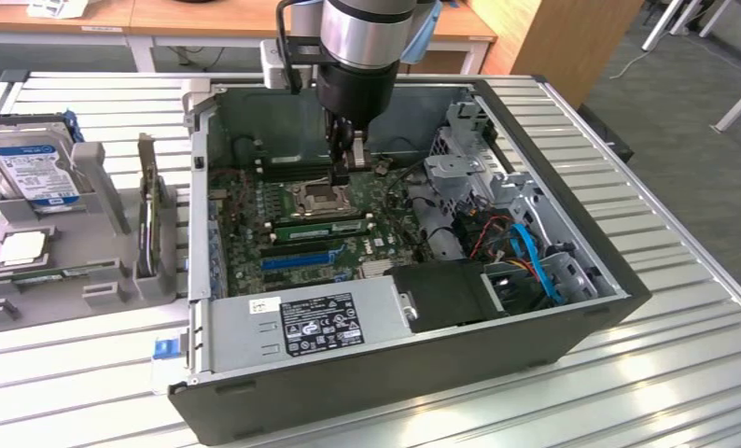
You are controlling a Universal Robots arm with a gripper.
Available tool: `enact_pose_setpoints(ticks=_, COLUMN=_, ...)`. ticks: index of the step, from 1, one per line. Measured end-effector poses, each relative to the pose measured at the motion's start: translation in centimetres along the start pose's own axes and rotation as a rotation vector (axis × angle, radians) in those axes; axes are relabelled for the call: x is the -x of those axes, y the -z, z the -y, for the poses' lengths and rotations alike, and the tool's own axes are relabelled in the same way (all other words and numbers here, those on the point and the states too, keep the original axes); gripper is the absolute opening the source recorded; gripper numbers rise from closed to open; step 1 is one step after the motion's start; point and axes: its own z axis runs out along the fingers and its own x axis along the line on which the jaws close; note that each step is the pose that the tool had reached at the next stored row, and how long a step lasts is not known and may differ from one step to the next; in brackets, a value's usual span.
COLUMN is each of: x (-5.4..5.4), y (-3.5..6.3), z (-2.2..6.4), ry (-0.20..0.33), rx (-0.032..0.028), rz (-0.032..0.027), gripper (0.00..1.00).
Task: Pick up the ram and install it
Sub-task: 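Press down the ram until it locks into place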
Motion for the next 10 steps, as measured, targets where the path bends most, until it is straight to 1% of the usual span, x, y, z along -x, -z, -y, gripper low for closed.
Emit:
enact_pose_setpoints(ticks=5, x=0.0, y=0.0, z=0.0, ry=-0.001, rx=0.0, rz=0.0001, gripper=0.1)
enact_pose_setpoints(ticks=10, x=0.0, y=0.0, z=0.0, ry=-0.027, rx=-0.0019, rz=0.0004, gripper=0.1)
